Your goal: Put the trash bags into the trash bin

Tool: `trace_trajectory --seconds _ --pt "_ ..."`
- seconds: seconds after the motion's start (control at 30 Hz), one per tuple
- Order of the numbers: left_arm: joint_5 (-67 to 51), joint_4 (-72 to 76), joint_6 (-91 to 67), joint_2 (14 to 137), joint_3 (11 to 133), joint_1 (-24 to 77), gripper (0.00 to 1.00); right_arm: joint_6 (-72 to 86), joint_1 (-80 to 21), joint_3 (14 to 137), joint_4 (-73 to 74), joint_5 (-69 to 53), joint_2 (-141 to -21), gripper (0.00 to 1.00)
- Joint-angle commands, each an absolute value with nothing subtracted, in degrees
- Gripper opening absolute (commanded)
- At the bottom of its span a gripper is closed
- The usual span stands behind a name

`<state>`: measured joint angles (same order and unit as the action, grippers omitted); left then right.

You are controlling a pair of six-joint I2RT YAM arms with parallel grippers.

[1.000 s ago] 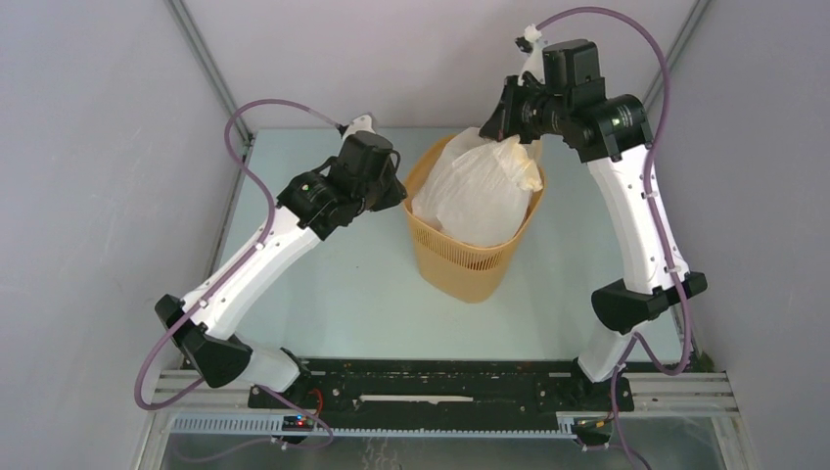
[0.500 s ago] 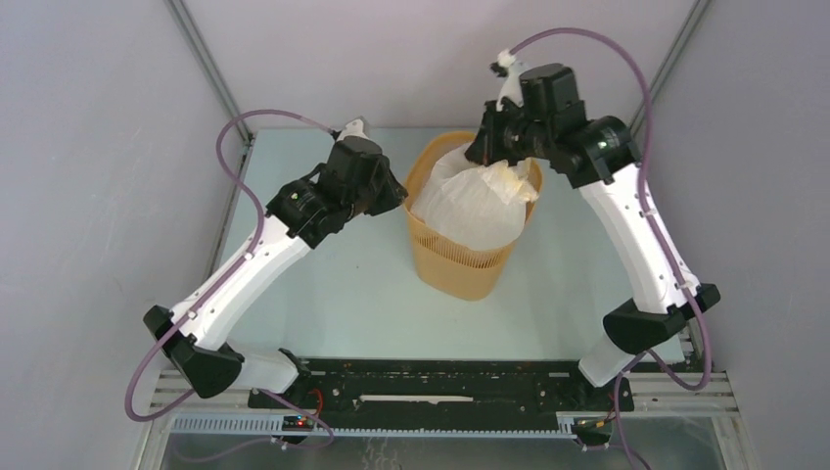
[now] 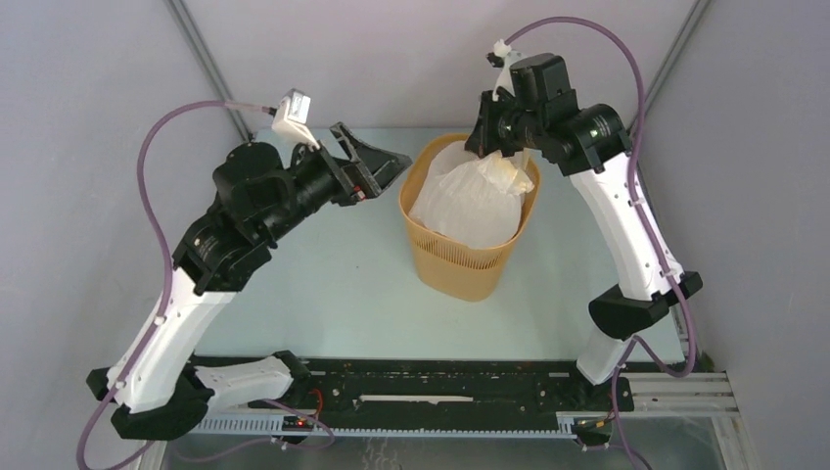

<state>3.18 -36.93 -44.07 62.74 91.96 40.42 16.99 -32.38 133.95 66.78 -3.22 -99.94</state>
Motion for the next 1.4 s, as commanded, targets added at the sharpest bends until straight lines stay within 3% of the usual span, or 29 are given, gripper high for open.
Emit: trace_trajectory --seconds 0.0,0.2,0.37,0.47,0.7,0.8,0.83,0.9,1.07,1.23,1.37 --pt "-3.71 -30.62 -40.66 69.79 100.42 47.7 0.97 19.47 -32.61 137.98 66.85 -2.37 -96.81 0.07" --pt "-3.95 -38.81 -36.96 81.28 112.98 52.57 1.0 22.12 -32.33 134.64 62.92 -6.85 -91.68 0.12" --pt "-6.62 -44.18 -35.37 86.63 115.58 52.56 0.99 23.2 -29.47 134.08 62.11 -9.31 -90.09 0.11" --pt "-4.12 -45.08 -35.25 85.74 112.71 52.37 0.86 24.57 -26.99 133.81 61.66 -11.68 -89.05 0.08" --pt "-4.86 -44.95 -34.74 84.55 107.06 47.53 0.43 27.76 -24.66 132.47 57.41 -16.87 -88.66 0.08" --pt "-8.59 -41.46 -36.21 84.12 103.09 43.2 0.34 29.99 -23.15 132.32 56.7 -20.15 -89.39 0.12" --pt "-9.73 -39.67 -36.76 83.93 101.38 42.01 0.29 30.51 -22.9 132.09 56.66 -20.95 -89.54 0.14" --pt "-12.72 -35.96 -38.48 83.84 98.41 39.69 0.22 31.01 -22.68 131.27 56.55 -22.73 -89.56 0.28" --pt "-18.5 -27.54 -40.25 82.81 94.19 37.88 0.18 30.08 -21.19 130.91 59.58 -24.98 -88.05 0.64" --pt "-26.11 -15.18 -46.98 79.7 85.35 36.3 0.14 29.14 -17.65 128.01 63.74 -26.45 -83.39 0.75" --pt "-29.27 -6.22 -49.2 75.41 78.84 36.17 0.13 31.6 -16.94 111.96 57.62 -28.27 -75.42 0.8"
